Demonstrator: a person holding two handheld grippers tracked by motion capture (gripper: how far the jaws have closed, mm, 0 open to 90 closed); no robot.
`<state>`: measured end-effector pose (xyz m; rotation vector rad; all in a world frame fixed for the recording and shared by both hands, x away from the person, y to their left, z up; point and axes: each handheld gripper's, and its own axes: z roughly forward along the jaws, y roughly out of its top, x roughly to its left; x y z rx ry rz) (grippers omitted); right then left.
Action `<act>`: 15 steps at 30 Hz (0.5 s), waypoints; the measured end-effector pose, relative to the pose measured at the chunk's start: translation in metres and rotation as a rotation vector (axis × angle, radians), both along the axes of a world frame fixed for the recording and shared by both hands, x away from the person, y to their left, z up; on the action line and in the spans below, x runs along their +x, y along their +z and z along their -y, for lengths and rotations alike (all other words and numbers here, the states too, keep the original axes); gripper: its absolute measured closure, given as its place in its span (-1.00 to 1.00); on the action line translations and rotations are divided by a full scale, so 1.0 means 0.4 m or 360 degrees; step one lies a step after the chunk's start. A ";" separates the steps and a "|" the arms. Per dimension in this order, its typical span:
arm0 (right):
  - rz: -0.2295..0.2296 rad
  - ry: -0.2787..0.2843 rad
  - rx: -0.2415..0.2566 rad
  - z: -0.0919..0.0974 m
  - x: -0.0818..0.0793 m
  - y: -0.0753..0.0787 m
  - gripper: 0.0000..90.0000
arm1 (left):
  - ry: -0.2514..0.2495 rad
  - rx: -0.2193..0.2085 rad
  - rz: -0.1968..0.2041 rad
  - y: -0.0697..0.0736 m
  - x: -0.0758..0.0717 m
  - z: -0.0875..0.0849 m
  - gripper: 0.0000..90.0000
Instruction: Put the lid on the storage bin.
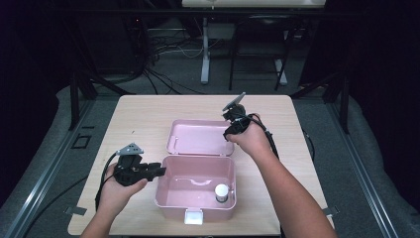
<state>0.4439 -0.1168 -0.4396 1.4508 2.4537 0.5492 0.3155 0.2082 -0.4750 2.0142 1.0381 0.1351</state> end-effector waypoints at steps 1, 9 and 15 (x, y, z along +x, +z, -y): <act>0.0003 -0.0024 0.0008 0.001 0.003 -0.003 0.23 | -0.0001 0.0003 0.0001 0.000 0.000 0.000 0.46; -0.0031 -0.0169 0.0066 0.018 0.028 -0.018 0.40 | -0.0008 0.0005 0.0012 0.002 0.000 0.000 0.46; -0.0048 -0.0273 0.0148 0.029 0.039 -0.034 0.51 | -0.0009 0.0009 0.0013 0.002 -0.001 0.000 0.46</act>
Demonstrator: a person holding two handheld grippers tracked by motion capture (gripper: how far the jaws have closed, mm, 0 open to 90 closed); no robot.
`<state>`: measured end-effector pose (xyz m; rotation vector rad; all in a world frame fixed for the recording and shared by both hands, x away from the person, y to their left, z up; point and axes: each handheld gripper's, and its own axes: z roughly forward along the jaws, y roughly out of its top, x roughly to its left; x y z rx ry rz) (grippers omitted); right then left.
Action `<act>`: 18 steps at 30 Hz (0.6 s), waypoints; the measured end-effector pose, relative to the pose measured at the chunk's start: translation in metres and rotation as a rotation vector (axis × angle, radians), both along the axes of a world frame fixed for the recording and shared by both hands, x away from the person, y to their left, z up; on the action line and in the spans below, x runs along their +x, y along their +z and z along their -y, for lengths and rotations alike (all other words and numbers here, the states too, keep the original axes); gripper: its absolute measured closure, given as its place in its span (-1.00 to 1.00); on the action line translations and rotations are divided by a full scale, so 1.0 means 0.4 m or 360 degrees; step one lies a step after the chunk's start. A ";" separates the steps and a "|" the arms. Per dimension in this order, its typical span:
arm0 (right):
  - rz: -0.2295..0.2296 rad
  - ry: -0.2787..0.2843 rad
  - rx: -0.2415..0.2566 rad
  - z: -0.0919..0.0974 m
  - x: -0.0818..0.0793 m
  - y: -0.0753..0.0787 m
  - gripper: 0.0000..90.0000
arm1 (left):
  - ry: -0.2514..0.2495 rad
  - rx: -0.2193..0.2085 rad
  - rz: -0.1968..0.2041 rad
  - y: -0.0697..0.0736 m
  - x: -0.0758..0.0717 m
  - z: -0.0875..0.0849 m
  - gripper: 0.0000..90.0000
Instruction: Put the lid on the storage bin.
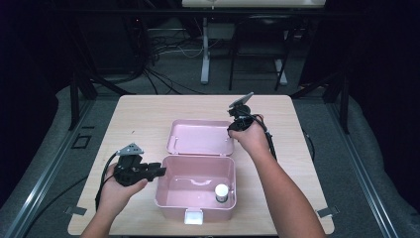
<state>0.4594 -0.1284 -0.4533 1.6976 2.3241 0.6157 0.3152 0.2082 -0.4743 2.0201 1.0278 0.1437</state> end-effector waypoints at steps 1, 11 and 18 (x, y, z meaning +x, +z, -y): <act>0.0003 -0.0007 0.0002 0.002 0.001 -0.002 0.52 | 0.0004 -0.0001 0.0000 0.000 -0.001 0.001 0.46; -0.0019 -0.0088 0.0064 0.000 0.010 -0.018 0.72 | 0.0010 0.0003 0.0002 -0.001 -0.001 0.002 0.47; -0.0024 -0.0113 0.0046 -0.009 0.015 -0.028 0.78 | 0.0005 0.0000 0.0001 -0.002 0.000 0.000 0.48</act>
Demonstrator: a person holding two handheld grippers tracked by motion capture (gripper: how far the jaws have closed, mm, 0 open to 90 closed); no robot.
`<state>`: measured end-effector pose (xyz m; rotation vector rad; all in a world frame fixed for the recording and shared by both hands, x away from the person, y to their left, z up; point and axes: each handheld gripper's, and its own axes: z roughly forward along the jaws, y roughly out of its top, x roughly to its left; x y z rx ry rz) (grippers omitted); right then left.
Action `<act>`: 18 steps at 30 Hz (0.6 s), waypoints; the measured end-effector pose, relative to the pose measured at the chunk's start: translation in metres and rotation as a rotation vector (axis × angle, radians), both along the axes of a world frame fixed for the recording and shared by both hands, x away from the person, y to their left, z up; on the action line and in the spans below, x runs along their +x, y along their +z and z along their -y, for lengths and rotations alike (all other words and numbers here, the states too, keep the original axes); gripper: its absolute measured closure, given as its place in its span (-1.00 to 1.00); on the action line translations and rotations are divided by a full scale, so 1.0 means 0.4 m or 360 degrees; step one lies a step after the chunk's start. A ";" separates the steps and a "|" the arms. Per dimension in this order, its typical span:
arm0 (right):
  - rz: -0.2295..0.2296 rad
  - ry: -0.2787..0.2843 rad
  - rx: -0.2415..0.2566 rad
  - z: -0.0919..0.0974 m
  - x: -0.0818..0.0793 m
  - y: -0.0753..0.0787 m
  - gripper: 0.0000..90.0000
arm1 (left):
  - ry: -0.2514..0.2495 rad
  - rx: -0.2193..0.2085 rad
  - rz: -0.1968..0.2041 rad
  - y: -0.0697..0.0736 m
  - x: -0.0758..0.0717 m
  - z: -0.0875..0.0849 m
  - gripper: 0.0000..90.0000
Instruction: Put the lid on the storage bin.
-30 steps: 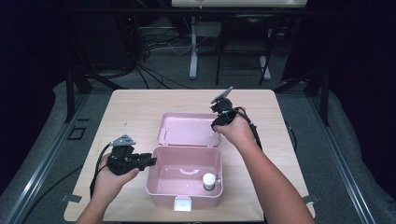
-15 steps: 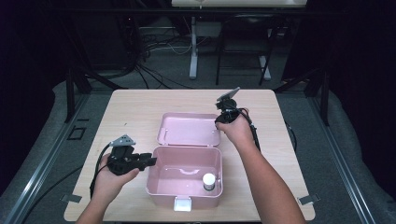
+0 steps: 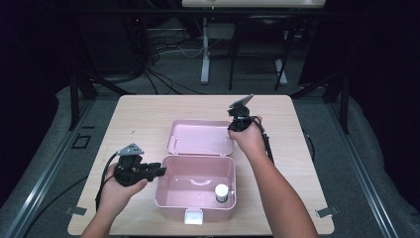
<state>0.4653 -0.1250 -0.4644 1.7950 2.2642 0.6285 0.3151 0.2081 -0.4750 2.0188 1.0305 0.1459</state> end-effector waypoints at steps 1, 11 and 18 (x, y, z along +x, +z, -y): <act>0.0006 -0.0002 0.0000 0.000 0.000 -0.001 0.78 | 0.0003 -0.0005 -0.0004 0.000 0.000 0.000 0.48; 0.0082 -0.0028 0.0029 -0.003 -0.006 0.001 0.82 | 0.0008 -0.0016 -0.0013 0.000 -0.001 0.000 0.49; 0.0116 -0.0041 0.0061 0.000 -0.012 0.012 0.83 | 0.0007 -0.0019 -0.0021 0.000 -0.001 -0.002 0.50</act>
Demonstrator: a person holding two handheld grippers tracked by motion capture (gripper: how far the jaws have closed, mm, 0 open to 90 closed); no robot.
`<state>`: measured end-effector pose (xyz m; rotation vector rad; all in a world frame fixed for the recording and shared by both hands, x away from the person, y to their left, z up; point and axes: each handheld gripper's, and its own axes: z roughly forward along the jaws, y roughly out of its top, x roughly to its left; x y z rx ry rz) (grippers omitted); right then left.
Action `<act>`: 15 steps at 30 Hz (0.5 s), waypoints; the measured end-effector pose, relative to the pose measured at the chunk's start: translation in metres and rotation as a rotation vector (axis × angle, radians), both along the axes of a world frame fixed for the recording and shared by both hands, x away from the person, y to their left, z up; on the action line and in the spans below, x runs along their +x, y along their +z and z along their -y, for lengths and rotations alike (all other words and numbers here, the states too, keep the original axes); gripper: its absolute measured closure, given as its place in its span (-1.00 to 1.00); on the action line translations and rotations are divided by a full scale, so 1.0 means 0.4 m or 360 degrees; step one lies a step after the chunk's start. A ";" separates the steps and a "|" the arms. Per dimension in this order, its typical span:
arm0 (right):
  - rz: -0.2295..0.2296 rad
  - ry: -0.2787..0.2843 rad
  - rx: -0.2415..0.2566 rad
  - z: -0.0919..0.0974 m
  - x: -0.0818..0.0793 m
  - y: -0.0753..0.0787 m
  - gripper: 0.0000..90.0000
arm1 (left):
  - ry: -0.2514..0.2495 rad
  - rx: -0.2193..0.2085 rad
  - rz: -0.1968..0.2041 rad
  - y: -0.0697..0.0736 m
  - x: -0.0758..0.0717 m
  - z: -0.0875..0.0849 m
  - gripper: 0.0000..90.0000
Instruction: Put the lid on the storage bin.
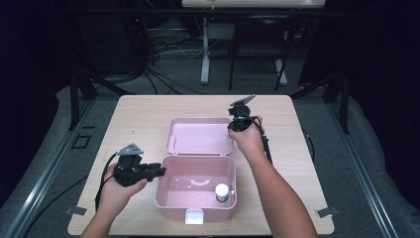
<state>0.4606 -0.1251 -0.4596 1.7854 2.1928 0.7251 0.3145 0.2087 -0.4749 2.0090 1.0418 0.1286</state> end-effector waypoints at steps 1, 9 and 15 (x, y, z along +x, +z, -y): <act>0.0008 0.0001 0.0007 0.001 0.000 0.001 0.84 | 0.0000 0.0000 0.0000 0.000 0.000 0.000 0.50; 0.0032 -0.0002 0.0011 0.001 -0.004 0.009 0.84 | -0.0003 -0.0005 -0.0004 0.000 0.001 -0.001 0.50; 0.0066 -0.0011 0.0036 0.005 -0.008 0.019 0.85 | 0.0002 -0.0005 -0.0004 0.000 0.000 -0.001 0.50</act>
